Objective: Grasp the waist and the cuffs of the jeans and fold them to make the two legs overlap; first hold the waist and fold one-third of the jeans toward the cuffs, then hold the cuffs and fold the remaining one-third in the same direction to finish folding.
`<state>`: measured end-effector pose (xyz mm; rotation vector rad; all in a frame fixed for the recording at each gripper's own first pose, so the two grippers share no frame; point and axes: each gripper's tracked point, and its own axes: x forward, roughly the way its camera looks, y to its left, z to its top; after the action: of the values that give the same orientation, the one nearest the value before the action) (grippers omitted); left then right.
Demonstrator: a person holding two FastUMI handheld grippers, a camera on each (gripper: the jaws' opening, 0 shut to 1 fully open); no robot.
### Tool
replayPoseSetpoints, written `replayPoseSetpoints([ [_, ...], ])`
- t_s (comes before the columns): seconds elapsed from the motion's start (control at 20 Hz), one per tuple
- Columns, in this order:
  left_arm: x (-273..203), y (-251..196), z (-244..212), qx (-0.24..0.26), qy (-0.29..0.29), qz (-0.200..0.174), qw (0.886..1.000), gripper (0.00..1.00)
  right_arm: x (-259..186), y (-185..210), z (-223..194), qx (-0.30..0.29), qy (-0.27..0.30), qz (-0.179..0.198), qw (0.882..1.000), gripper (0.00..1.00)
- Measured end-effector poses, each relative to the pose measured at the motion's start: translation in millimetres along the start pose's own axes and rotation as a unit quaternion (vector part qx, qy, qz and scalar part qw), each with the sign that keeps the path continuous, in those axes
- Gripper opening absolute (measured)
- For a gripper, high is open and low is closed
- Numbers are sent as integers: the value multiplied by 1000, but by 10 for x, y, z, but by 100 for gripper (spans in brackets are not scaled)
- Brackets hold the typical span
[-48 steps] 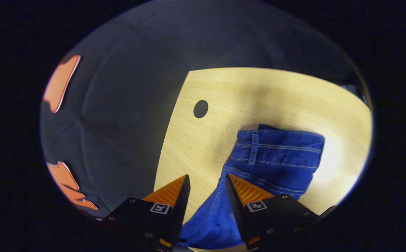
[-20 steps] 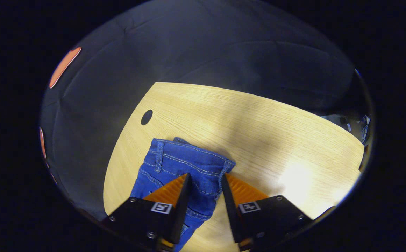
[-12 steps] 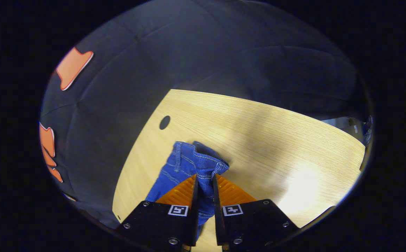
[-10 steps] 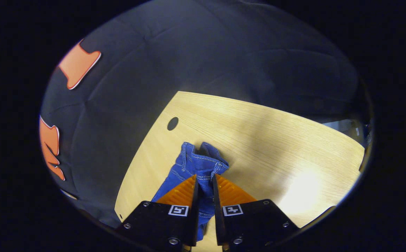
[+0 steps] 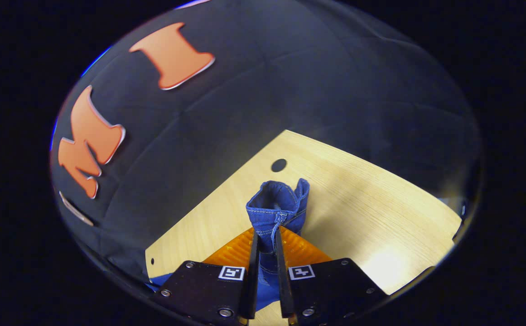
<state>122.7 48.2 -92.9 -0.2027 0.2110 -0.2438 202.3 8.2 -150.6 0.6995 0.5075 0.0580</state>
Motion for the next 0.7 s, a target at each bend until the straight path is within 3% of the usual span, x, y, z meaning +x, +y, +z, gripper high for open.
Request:
replayPoseSetpoints([
  [0.3,-257,272,-91,-9,5,37,999,94,-329,865,-17,-73,-23,83,994,18],
  [0.4,-299,330,-117,-12,5,40,999,94,-400,1021,-84,-117,-23,86,989,15],
  [0.5,-310,383,-146,-14,3,34,999,96,-319,1096,-236,-129,-7,77,989,15],
  [0.6,-258,471,-258,-18,11,28,999,94,-144,871,-359,-139,4,23,990,15],
  [0.7,-202,565,-335,-19,24,26,999,95,14,471,-452,-107,22,-25,994,15],
])
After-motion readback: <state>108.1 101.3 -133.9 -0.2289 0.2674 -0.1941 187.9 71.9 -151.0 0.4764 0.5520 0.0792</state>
